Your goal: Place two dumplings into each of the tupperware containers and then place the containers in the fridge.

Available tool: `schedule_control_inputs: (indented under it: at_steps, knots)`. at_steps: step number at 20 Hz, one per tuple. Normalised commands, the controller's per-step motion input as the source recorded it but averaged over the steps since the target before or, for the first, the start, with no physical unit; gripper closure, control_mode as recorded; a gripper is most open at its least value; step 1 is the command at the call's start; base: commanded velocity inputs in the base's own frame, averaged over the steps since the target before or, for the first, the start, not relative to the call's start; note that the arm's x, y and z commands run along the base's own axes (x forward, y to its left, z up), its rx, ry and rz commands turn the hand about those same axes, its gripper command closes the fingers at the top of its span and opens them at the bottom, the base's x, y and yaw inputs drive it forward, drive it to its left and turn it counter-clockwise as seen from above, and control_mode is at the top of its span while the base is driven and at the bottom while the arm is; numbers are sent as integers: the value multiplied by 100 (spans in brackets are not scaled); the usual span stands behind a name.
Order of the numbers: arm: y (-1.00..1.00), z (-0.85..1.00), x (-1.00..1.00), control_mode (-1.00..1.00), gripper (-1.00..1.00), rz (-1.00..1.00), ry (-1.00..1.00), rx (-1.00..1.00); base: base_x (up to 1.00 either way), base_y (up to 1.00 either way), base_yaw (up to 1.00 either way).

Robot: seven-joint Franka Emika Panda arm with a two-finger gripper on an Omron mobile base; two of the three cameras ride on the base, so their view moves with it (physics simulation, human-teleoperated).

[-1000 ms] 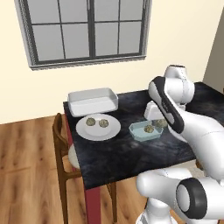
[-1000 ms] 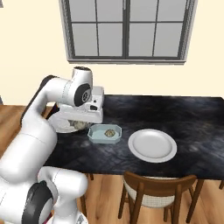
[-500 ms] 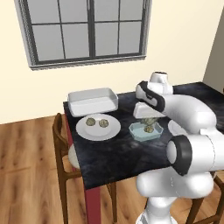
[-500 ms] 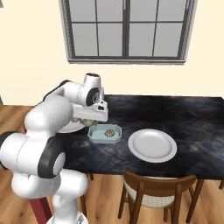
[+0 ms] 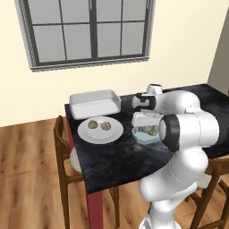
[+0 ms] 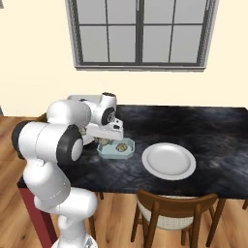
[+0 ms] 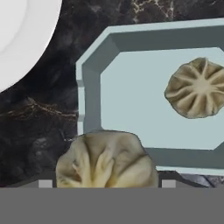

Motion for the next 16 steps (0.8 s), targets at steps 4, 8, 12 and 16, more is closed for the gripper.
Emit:
schedule_control_inputs:
  at_steps: [4,8,12,16]
  knots:
    - [-21,-52,0,-100,100,0,0,0,0,0,0]
    - [-12,-24,19,-100,100,0,0,0,0,0,0]
    - [-6,-3,19,-100,100,0,0,0,0,0,0]
    - [0,-8,22,-100,-100,0,0,0,0,0,0]
